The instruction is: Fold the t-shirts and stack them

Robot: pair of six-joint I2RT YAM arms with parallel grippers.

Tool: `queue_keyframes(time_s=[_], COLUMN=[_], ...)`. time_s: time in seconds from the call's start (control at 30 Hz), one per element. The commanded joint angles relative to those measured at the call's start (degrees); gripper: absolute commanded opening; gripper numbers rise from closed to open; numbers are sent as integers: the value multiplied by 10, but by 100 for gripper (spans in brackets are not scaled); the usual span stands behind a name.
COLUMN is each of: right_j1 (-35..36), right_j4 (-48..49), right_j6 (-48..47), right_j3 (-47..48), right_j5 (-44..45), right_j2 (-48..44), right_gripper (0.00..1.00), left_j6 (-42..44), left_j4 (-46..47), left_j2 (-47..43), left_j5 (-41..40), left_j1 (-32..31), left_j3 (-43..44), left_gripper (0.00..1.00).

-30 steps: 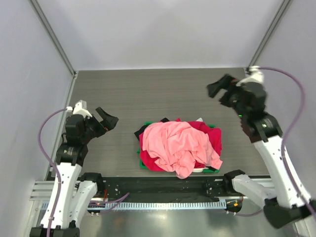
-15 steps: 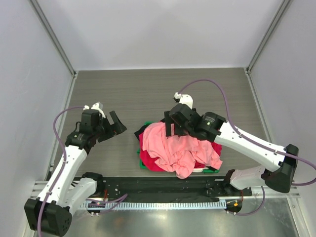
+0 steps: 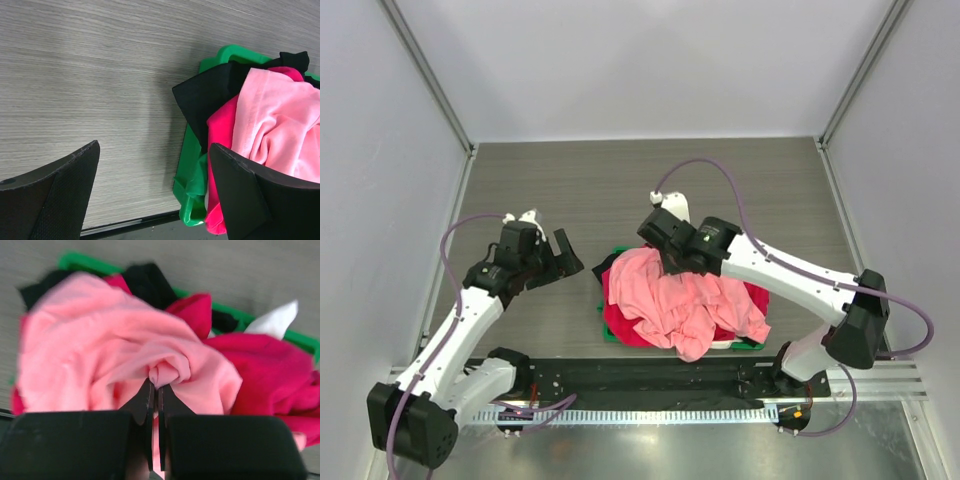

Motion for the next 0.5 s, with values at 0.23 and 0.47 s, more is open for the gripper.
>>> queue_keyframes(time_s=[0.23, 0.47], right_j1=[-89, -146], right_j4=[-45, 123], right_j6=[-145, -256], right_j3=[463, 306], right_j5=[392, 493], right_j2=[-58, -176], right_gripper=[1, 14], left_j6=[-5, -28], left_j4=[-26, 1], left_j2=[27, 77], left_j5=[-42, -38], left_j1=[-56, -98], left_j3=[52, 52], left_gripper=[84, 83])
